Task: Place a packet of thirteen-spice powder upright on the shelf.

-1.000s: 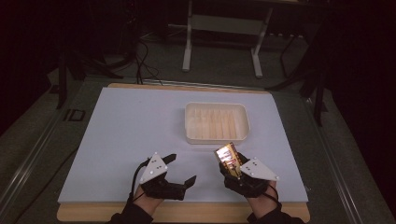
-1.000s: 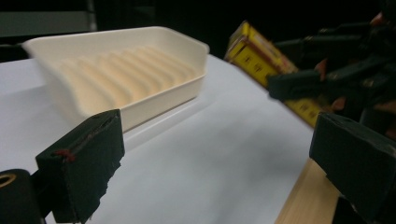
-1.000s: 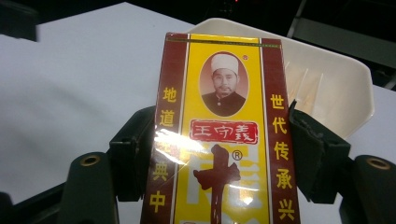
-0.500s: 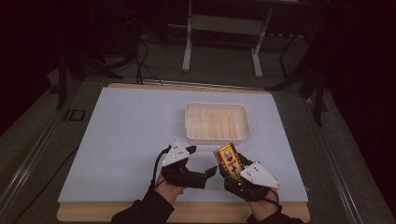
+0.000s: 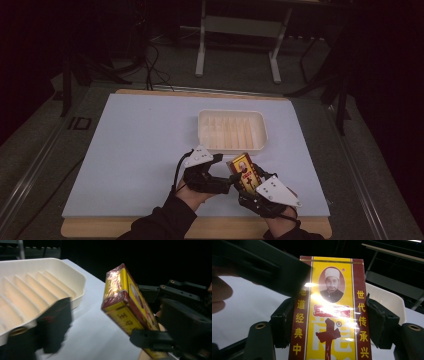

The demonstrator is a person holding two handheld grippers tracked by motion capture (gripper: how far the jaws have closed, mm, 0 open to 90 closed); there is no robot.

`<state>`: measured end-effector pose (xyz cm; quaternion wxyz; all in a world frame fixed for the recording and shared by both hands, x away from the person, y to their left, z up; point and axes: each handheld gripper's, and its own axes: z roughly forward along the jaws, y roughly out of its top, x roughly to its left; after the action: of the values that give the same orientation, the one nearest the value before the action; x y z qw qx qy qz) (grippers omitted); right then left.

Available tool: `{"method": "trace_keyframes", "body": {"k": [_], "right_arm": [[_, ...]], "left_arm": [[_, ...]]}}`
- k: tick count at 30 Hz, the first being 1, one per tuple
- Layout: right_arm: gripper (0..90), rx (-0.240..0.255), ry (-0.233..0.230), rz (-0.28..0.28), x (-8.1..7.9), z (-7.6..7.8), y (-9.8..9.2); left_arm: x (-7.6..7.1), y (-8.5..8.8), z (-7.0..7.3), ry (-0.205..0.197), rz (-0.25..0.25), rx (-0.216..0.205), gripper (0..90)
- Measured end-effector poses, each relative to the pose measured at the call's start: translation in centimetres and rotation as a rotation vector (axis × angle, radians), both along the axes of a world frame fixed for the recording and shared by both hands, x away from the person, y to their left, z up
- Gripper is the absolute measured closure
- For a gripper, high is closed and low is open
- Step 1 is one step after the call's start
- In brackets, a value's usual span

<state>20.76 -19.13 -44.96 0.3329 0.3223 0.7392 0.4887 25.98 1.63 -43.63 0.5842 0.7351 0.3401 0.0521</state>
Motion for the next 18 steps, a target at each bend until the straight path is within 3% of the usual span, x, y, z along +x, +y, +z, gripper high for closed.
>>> {"method": "trace_keyframes", "body": {"k": [7,10,14,18], "right_arm": [[31.6,0.013,0.003,-0.007,0.2,0.0,-0.1],[31.6,0.015,0.005,-0.007,0.2,0.0,-0.1],[31.6,0.013,0.009,-0.007,0.3,-0.1,0.0],[31.6,0.017,0.005,-0.007,0.3,0.0,-0.1]], "left_arm": [[0.9,-0.9,-0.4,0.079,-0.021,-0.067,35.1],[1.0,-1.1,-0.5,0.093,-0.041,-0.078,42.1],[1.0,-1.4,-0.2,0.083,-0.037,-0.059,48.4],[1.2,-1.1,-0.1,0.114,-0.038,-0.111,54.2]]}}
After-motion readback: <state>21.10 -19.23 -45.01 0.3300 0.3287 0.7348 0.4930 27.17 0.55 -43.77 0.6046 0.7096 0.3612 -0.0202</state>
